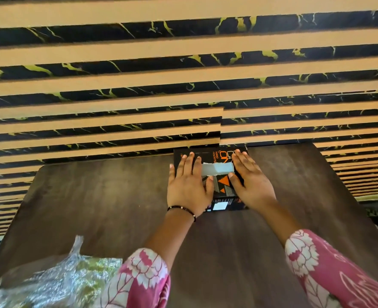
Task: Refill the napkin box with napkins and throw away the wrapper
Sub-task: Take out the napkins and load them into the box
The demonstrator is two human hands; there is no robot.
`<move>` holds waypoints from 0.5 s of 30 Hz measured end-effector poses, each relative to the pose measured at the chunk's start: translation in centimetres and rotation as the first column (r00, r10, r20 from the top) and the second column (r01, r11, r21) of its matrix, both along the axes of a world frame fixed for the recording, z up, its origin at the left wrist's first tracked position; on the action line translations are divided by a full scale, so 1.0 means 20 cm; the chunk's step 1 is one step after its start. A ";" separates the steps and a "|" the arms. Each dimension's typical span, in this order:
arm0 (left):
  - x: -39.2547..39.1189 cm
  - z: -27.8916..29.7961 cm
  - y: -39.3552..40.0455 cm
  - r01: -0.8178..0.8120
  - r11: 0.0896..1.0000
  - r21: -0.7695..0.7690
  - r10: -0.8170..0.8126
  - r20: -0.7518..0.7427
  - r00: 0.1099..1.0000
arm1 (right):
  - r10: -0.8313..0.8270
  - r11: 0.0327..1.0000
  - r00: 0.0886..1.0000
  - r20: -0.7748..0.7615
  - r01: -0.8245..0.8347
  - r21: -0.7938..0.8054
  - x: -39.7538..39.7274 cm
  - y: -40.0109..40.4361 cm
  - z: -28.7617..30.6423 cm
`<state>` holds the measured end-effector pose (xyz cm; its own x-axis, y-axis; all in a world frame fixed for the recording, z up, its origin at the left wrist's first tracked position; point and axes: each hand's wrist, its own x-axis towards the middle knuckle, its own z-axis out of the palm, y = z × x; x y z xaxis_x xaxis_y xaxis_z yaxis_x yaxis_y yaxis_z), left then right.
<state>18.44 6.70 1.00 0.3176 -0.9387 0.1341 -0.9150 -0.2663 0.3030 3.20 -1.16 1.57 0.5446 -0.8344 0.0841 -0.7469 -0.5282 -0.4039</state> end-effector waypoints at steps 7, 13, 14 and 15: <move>0.12 -0.02 -0.21 -0.016 0.999 -0.034 0.017 0.002 1.000 | -0.042 0.999 0.999 0.023 0.042 0.009 0.12 -0.22 -0.03; 0.12 -0.03 -0.27 -0.038 0.998 -0.043 0.038 -0.011 0.999 | -0.041 0.999 0.995 0.087 0.039 0.032 0.14 -0.32 -0.04; 0.12 -0.03 -0.27 -0.045 0.998 -0.045 0.045 -0.015 0.999 | -0.040 0.999 0.996 0.085 0.038 0.023 0.14 -0.32 -0.04; 0.12 -0.03 -0.27 -0.052 0.997 -0.050 0.051 -0.019 0.999 | -0.039 0.999 0.996 0.085 0.038 0.014 0.14 -0.32 -0.04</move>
